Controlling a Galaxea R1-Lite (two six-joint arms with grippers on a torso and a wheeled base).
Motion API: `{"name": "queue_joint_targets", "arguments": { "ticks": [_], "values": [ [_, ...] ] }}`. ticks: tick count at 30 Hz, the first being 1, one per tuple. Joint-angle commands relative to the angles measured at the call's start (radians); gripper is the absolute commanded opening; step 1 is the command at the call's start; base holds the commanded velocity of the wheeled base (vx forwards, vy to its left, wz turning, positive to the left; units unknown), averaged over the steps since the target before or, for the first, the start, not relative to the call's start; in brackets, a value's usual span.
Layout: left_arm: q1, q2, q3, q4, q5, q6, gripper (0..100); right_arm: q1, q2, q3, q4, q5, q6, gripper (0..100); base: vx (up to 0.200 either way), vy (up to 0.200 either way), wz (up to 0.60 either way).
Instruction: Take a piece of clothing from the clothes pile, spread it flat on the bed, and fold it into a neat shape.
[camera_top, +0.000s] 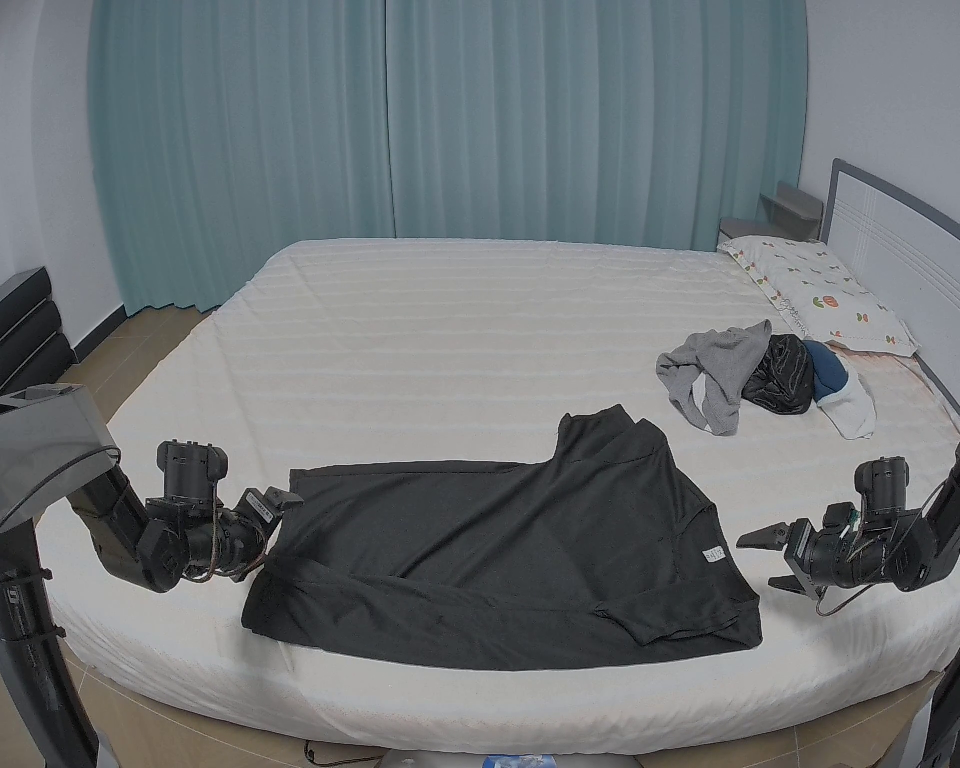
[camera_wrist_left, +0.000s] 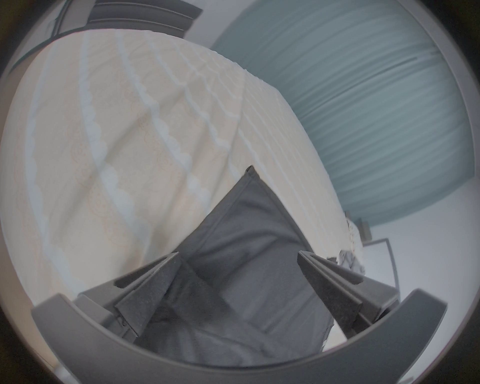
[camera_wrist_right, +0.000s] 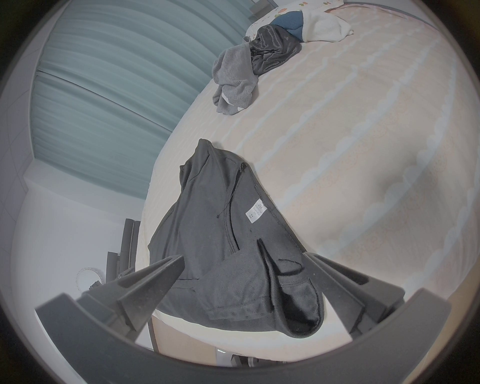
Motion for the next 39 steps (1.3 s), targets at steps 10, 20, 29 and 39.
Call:
{"name": "queue_joint_targets", "arguments": {
  "ticks": [10,20,29,39],
  "values": [
    [0.018,0.003,0.051,0.0,-0.032,0.113,100,0.0,0.014,0.004,-0.019,0.0,0.001,100,0.0,0.0,0.0],
    [0.016,0.051,0.033,-0.005,-0.034,0.139,0,0.0,0.02,0.003,-0.021,-0.002,-0.002,100,0.0,0.0,0.0],
    [0.019,-0.05,0.079,0.006,-0.029,0.136,0,0.0,0.031,0.003,-0.048,-0.003,-0.001,100,0.0,0.0,0.0],
    [0.019,-0.121,0.083,0.037,-0.023,0.135,0,0.0,0.032,0.003,-0.064,-0.003,-0.001,100,0.0,0.0,0.0]
  ]
}}
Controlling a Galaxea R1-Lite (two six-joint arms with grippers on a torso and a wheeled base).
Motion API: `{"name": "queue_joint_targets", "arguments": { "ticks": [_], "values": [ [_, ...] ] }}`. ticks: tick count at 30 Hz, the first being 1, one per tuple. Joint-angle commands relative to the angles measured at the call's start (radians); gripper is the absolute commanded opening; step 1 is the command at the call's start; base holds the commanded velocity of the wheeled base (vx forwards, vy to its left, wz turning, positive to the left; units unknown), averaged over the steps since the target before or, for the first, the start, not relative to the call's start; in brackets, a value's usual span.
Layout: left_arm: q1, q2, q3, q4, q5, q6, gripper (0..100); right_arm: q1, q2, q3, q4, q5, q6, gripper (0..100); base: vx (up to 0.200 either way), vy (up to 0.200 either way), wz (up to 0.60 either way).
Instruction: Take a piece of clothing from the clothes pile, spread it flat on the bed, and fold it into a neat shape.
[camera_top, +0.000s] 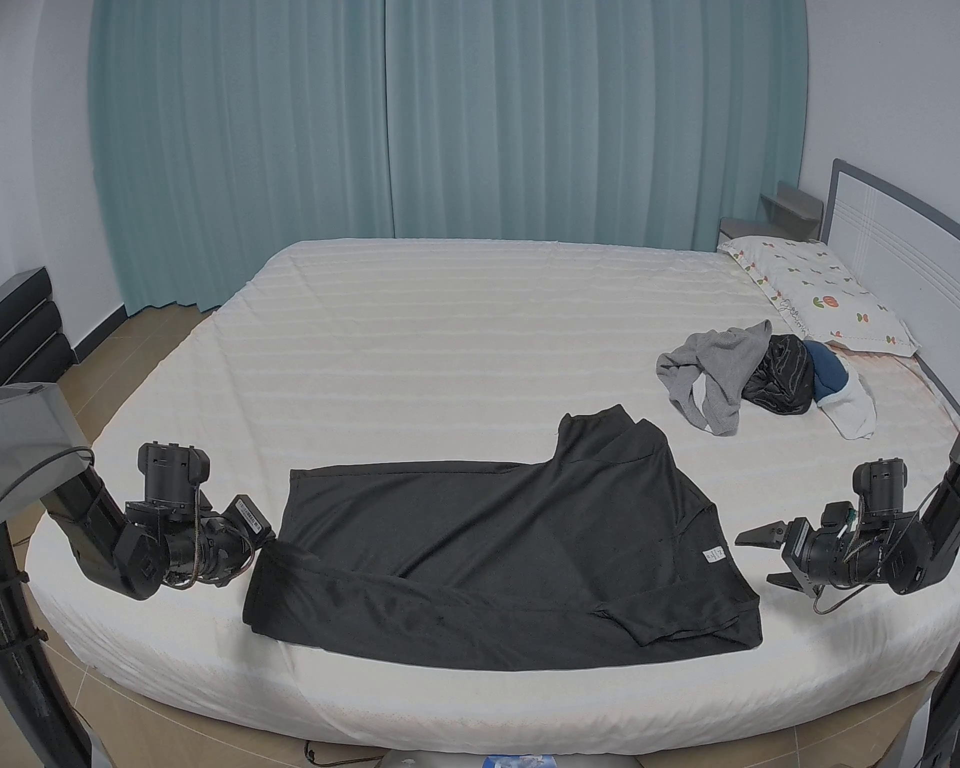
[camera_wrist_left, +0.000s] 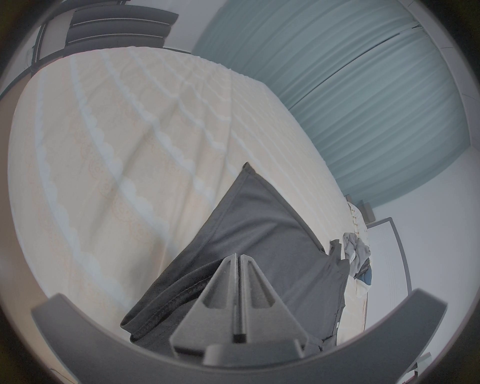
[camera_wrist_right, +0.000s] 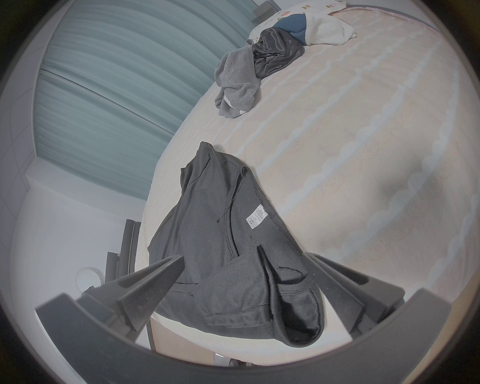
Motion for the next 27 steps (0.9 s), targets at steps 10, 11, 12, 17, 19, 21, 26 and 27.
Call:
{"name": "queue_joint_targets", "arguments": {
  "ticks": [10,11,12,17,19,21,26,27],
  "values": [
    [0.005,-0.045,-0.021,0.088,-0.014,-0.007,0,0.0,0.003,-0.001,-0.002,0.001,0.0,100,0.0,0.0,0.0],
    [0.005,-0.045,-0.021,0.088,-0.014,-0.007,0,0.0,0.003,-0.001,-0.002,0.001,0.0,100,0.0,0.0,0.0],
    [0.006,-0.036,-0.027,0.089,-0.016,-0.007,100,0.0,0.003,-0.001,-0.002,0.001,0.0,100,0.0,0.0,0.0],
    [0.011,0.003,-0.03,0.076,-0.08,-0.004,100,0.0,0.003,-0.001,-0.002,0.001,0.002,100,0.0,0.0,0.0],
    [0.011,0.003,-0.03,0.076,-0.08,-0.004,100,0.0,0.003,-0.001,-0.002,0.001,0.002,100,0.0,0.0,0.0],
    [0.029,0.043,-0.059,0.066,-0.137,0.009,100,0.003,0.015,-0.001,-0.004,0.001,0.0,100,0.0,0.0,0.0],
    [0.059,0.067,-0.051,0.066,-0.174,0.095,100,0.003,0.017,-0.003,-0.004,0.002,0.0,100,0.0,0.0,0.0],
    [0.059,0.067,-0.051,0.066,-0.174,0.095,100,0.003,0.017,-0.003,-0.004,0.002,0.0,100,0.0,0.0,0.0]
  ]
}}
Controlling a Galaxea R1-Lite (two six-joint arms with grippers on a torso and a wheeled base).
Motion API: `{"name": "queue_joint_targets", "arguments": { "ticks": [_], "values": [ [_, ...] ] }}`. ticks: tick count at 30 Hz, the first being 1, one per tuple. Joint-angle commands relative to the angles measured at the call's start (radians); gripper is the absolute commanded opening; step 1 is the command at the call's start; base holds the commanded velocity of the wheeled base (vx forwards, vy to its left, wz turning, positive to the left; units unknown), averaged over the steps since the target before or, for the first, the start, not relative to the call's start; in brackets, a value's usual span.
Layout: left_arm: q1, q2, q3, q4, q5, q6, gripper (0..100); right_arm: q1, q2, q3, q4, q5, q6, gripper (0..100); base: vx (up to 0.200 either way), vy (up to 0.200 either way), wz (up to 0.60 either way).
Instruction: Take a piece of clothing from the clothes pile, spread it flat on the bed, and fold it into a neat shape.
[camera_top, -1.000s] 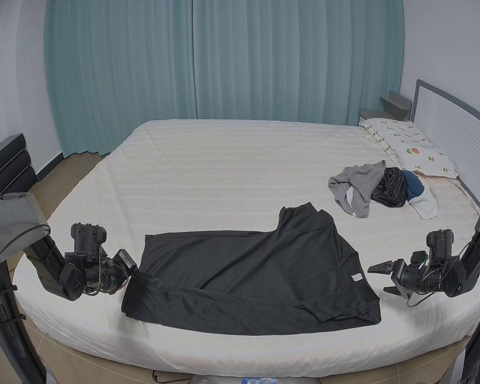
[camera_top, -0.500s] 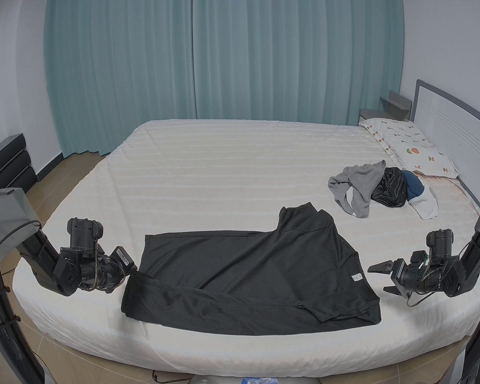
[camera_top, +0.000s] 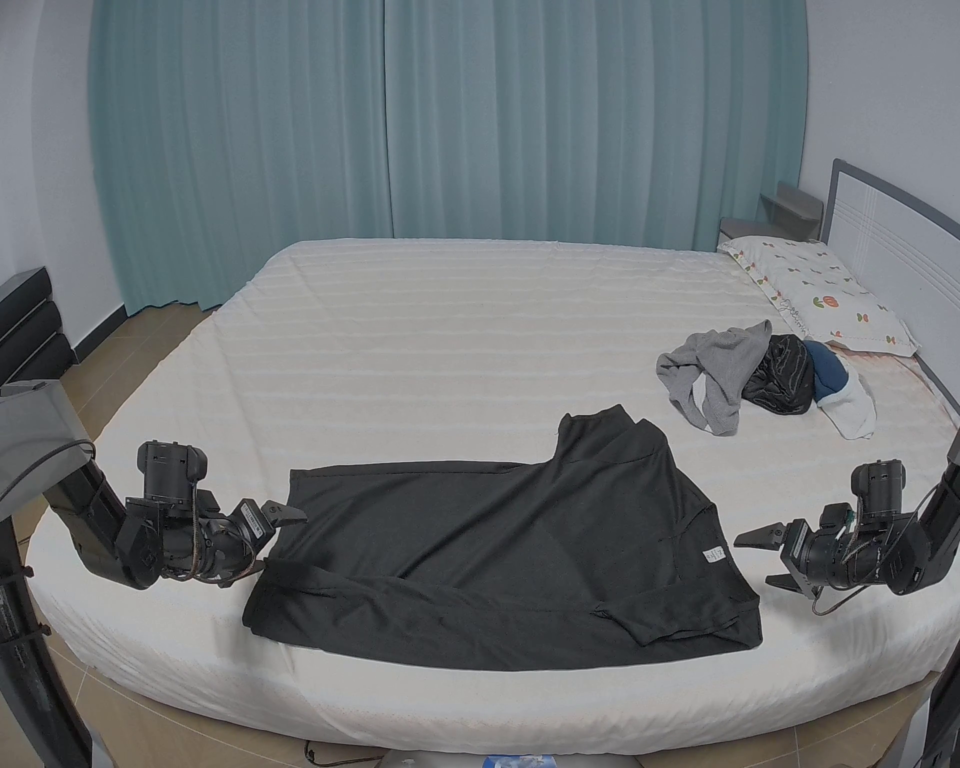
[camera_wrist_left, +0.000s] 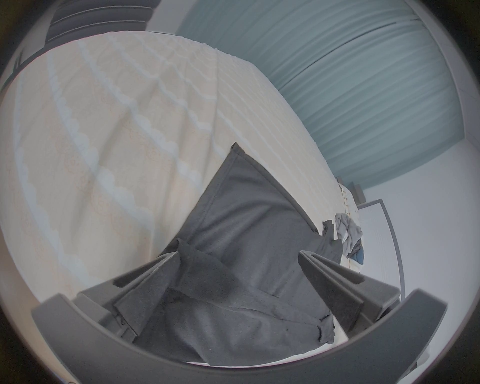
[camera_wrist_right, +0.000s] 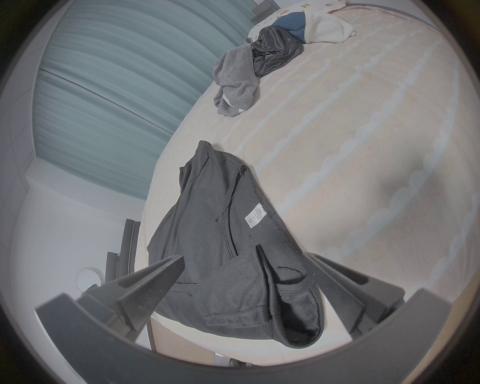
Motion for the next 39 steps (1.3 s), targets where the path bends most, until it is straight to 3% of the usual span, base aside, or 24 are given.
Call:
{"name": "queue_joint_targets", "arguments": {
  "ticks": [1,14,15,26,39],
  "values": [
    [0.041,0.055,0.003,-0.001,-0.029,0.077,100,0.001,0.007,0.0,0.001,0.001,0.0,100,0.0,0.0,0.0],
    [0.043,0.05,0.017,-0.001,-0.037,0.09,100,0.007,0.013,0.0,-0.001,-0.001,0.0,100,0.0,0.0,0.0],
    [0.041,0.061,0.009,-0.001,-0.037,0.091,0,0.007,0.013,0.0,-0.001,-0.001,0.0,100,0.0,0.0,0.0],
    [0.045,0.059,0.007,0.0,-0.028,0.09,0,0.006,0.015,0.0,-0.001,-0.001,-0.002,100,0.0,0.0,0.0],
    [0.048,-0.076,0.02,0.068,-0.019,0.013,0,0.006,0.01,-0.002,-0.005,-0.004,-0.002,100,0.0,0.0,0.0]
  ]
}}
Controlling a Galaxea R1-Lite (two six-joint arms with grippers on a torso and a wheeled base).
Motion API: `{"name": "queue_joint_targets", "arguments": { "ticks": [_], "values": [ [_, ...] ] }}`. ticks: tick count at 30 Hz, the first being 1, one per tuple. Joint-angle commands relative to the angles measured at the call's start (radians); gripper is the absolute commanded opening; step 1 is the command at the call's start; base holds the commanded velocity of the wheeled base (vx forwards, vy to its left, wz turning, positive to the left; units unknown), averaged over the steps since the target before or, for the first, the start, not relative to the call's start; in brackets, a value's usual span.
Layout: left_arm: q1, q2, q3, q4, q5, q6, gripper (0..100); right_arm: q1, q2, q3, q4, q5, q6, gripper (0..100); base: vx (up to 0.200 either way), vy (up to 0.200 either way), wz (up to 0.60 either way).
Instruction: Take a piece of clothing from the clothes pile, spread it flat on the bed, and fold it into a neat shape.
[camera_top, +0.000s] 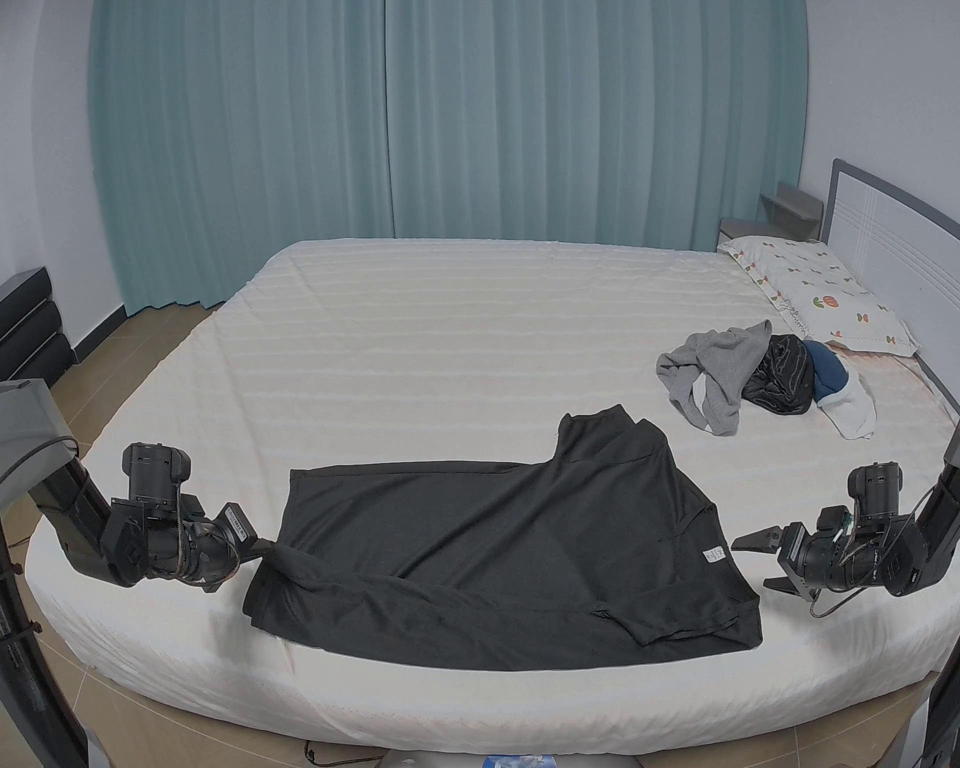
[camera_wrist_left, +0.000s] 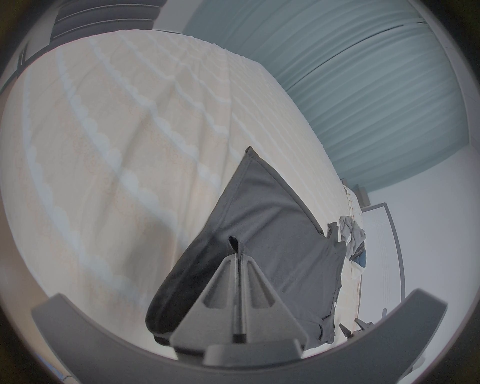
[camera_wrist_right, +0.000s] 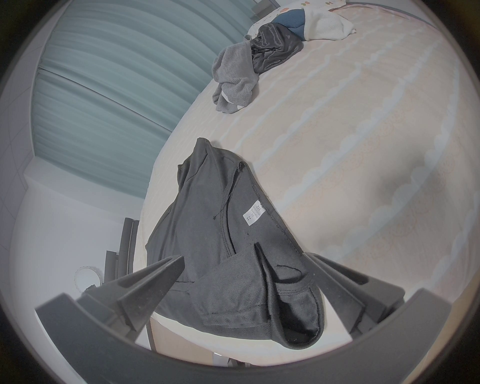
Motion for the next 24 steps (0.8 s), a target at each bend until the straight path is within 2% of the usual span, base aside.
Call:
{"name": "queue_joint_targets", "arguments": {
  "ticks": [1,11,12,17,20,22,24],
  "values": [
    [-0.001,-0.055,0.0,0.03,-0.001,-0.004,0,0.0,-0.001,0.0,-0.014,-0.001,-0.001,100,0.0,0.0,0.0],
    [0.0,-0.062,-0.004,0.099,-0.003,-0.004,0,0.002,0.026,0.011,-0.092,-0.01,0.001,100,0.0,0.0,0.0],
    [0.0,-0.061,-0.007,0.105,-0.003,-0.006,100,0.003,0.026,0.011,-0.092,-0.01,0.002,100,0.0,0.0,0.0],
    [0.004,-0.055,-0.004,0.105,-0.024,-0.006,100,0.003,0.028,0.014,-0.092,-0.009,0.001,100,0.0,0.0,0.0],
    [0.007,-0.052,0.003,0.098,-0.067,0.002,100,0.002,0.028,0.014,-0.092,-0.009,0.001,100,0.0,0.0,0.0],
    [0.017,-0.035,-0.001,0.093,-0.146,0.013,100,0.002,0.028,0.014,-0.092,-0.009,0.002,100,0.0,0.0,0.0],
    [0.027,-0.016,-0.014,0.09,-0.164,0.051,100,0.003,0.028,0.015,-0.09,-0.009,0.002,100,0.0,0.0,0.0]
  ]
}}
